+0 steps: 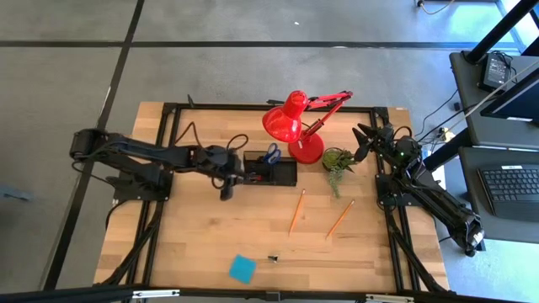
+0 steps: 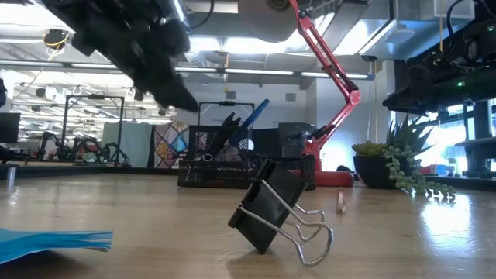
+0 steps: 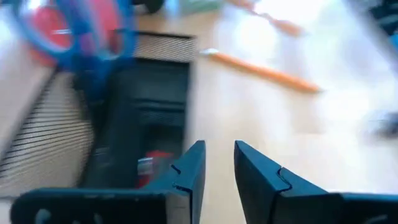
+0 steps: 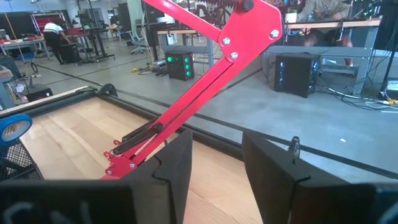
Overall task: Pick and place office supplies into organizer
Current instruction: Put the right orange pencil into the black desk organizer
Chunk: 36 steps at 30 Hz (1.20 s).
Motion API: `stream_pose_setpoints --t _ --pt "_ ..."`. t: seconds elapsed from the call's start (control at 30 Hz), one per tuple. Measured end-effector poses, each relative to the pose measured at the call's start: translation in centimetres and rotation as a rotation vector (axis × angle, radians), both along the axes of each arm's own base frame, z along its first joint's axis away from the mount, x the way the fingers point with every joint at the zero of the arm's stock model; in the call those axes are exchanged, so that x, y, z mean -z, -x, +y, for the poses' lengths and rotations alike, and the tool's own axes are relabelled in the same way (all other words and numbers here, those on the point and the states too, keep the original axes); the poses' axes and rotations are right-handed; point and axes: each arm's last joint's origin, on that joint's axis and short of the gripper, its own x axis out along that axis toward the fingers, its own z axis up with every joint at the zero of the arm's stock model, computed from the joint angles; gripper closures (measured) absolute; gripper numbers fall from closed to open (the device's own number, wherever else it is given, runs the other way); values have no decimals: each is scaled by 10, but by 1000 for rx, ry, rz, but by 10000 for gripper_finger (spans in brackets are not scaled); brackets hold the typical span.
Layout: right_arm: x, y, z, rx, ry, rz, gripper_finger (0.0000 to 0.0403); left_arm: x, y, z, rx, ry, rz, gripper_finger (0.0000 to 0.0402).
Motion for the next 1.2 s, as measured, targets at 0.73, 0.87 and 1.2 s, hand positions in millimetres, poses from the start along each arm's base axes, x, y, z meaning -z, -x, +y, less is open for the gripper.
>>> stream_pose_setpoints --t 0.73,0.87,1.2 --pt "-56 -4 27 -534 236 -7 258 -9 4 -30 208 20 -45 325" --pt "-61 -9 29 -600 214 49 258 -9 4 -27 126 -35 -44 326" --pt "-71 -39 28 -687 172 204 258 -9 3 -25 60 -78 -42 329"
